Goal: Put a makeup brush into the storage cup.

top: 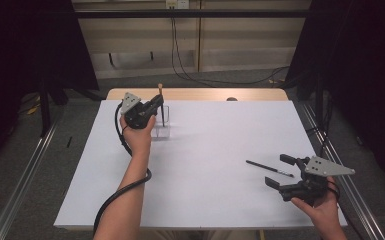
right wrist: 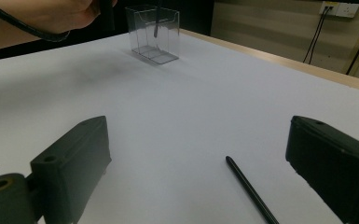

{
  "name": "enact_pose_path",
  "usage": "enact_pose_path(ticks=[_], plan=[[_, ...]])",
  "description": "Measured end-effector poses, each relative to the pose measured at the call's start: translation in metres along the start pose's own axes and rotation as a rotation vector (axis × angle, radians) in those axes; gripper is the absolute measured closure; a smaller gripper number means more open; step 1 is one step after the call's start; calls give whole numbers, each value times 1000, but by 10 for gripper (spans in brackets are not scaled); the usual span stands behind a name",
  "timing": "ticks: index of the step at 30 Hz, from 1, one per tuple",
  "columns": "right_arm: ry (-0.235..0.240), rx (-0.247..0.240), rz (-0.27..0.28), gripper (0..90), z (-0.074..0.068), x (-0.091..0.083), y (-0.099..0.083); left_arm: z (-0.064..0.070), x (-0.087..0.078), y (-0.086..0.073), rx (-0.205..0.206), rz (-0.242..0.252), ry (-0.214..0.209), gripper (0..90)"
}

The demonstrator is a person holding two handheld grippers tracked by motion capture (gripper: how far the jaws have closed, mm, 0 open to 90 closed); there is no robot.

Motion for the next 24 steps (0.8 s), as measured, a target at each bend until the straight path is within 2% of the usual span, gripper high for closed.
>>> enact_pose_path(ticks=[7,12,14,16,18,20,24], plan=[[1,0,-1,59,0,0,0,2,0,-1,-5,-3,-8,840],[-1,0,-2,59,0,0,0,6,-2,1,-11,-13,-35,831],[-1,1,-2,59,0,0,0,5,-4,2,-32,-11,-33,767],[1,0,-2,59,0,0,0,5,-5,3,-58,-16,-32,651],[-2,-1,0,59,0,0,0,4,-8,5,-56,-7,-35,615],[0,-2,-1,59,-1,0,0,4,-10,7,-61,-11,-36,541],[0,-2,-1,59,-1,1,0,4,-15,10,-31,-12,-39,439]])
Point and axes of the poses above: each handheld gripper's, and its own axes: x roughly forward along the jaws, y roughly out of its top, z roughly to its right, the point moved 7 cm from there along x, roughly forward along the jaws, and after that the axes turned 3 degrees about y, right-handed, at the moved point
